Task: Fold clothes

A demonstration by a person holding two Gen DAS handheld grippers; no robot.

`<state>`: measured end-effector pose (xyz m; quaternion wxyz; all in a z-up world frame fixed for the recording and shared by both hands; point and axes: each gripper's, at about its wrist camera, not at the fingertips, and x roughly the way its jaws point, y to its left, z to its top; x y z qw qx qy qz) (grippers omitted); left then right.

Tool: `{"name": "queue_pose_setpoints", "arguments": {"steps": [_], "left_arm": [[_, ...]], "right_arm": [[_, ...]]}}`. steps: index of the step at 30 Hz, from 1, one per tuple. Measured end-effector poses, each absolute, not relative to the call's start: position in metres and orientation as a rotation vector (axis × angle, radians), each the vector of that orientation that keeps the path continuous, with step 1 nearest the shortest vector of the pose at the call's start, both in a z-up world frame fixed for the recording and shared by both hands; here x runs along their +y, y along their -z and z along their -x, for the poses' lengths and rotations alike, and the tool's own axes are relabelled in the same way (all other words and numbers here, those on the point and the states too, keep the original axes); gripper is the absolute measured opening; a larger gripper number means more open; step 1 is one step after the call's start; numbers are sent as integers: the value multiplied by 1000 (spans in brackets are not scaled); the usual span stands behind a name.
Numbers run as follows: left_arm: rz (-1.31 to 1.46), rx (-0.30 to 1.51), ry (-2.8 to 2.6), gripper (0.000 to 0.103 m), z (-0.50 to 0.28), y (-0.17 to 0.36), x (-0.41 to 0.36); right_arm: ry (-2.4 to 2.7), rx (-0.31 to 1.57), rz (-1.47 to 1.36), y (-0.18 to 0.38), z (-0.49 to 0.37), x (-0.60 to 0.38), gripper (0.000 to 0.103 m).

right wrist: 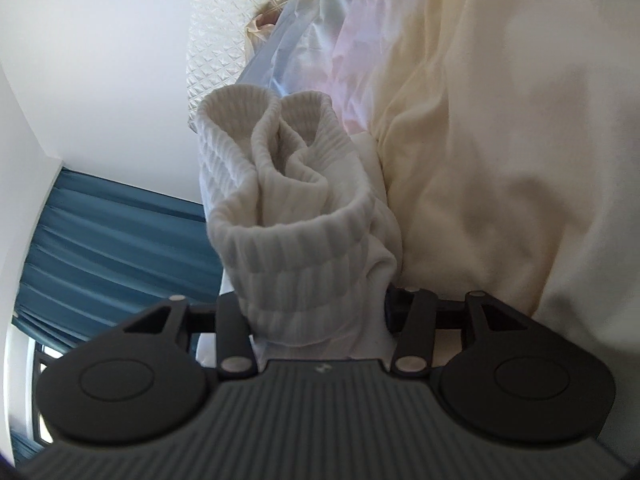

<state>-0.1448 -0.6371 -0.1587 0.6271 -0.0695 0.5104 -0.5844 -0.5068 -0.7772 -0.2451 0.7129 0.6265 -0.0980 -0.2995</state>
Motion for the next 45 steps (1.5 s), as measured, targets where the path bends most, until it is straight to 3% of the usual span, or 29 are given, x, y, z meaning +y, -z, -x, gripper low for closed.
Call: {"name": "queue_pose_setpoints", "arguments": {"steps": [3,7,10,15,29,34,45], "left_arm": [[134,1165,1327,65,144,151,-629],[125,1129,1278,90,146,126,-605],[118,1110,1268,96,147,109,-588],[21,975,1260,103,159,69,-562],[-176,579,1269,103,229,-47,-452],[-246,461,1204,103,259,-61,-413],[-258,448,1232,103,297,-57,-361]], "right_arm": [[686,-181,-1396,238,507,-777,54],[795,-123,-1367,215,509,-769,73],[885,-85,-1316,195,512,-761,85],[965,-15,-1195,152,517,-749,85],[990,158,-783,30,502,-656,85],[986,187,-660,3,494,-609,84],[967,270,-488,-6,493,-528,84]]}}
